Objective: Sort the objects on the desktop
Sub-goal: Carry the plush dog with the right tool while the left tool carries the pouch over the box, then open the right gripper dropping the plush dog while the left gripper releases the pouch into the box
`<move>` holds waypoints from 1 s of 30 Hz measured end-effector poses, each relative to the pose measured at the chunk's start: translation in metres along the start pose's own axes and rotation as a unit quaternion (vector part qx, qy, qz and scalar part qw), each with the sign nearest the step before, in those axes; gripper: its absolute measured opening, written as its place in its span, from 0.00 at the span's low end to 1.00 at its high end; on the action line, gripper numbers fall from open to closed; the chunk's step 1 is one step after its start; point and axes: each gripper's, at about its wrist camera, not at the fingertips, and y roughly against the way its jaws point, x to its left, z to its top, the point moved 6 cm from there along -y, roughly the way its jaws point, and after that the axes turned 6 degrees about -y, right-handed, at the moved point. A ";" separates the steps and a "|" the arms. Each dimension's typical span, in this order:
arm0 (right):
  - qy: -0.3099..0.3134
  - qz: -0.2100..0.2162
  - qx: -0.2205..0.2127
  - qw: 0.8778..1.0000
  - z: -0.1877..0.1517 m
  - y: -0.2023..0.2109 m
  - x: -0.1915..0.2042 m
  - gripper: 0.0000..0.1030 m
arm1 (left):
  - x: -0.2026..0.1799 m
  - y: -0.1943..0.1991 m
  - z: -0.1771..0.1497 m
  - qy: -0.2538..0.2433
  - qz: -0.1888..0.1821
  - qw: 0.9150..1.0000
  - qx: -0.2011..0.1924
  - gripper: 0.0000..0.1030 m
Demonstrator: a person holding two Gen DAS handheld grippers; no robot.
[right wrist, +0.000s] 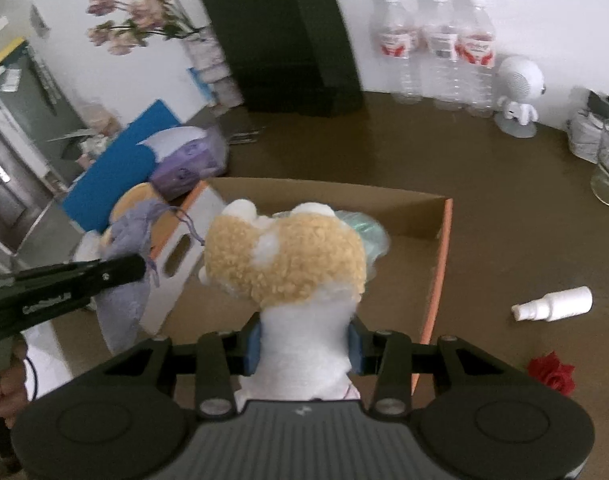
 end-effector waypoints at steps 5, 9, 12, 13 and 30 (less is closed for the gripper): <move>-0.059 -0.008 0.018 0.998 0.016 -0.033 -0.017 0.39 | -0.004 -0.044 0.011 -0.030 0.004 0.999 0.025 0.06; -0.063 -0.046 0.011 0.997 0.025 -0.054 -0.026 0.39 | -0.005 -0.079 0.016 -0.052 0.015 0.997 0.047 0.06; -0.066 -0.066 0.018 0.995 0.028 -0.071 -0.033 0.39 | -0.004 -0.098 0.014 -0.051 0.015 0.997 0.064 0.06; -0.067 -0.073 0.021 0.995 0.029 -0.077 -0.036 0.39 | -0.004 -0.104 0.012 -0.049 0.015 0.996 0.070 0.06; -0.058 -0.091 0.039 0.993 0.022 -0.108 -0.047 0.46 | -0.003 -0.147 -0.008 -0.039 0.018 0.991 0.127 0.10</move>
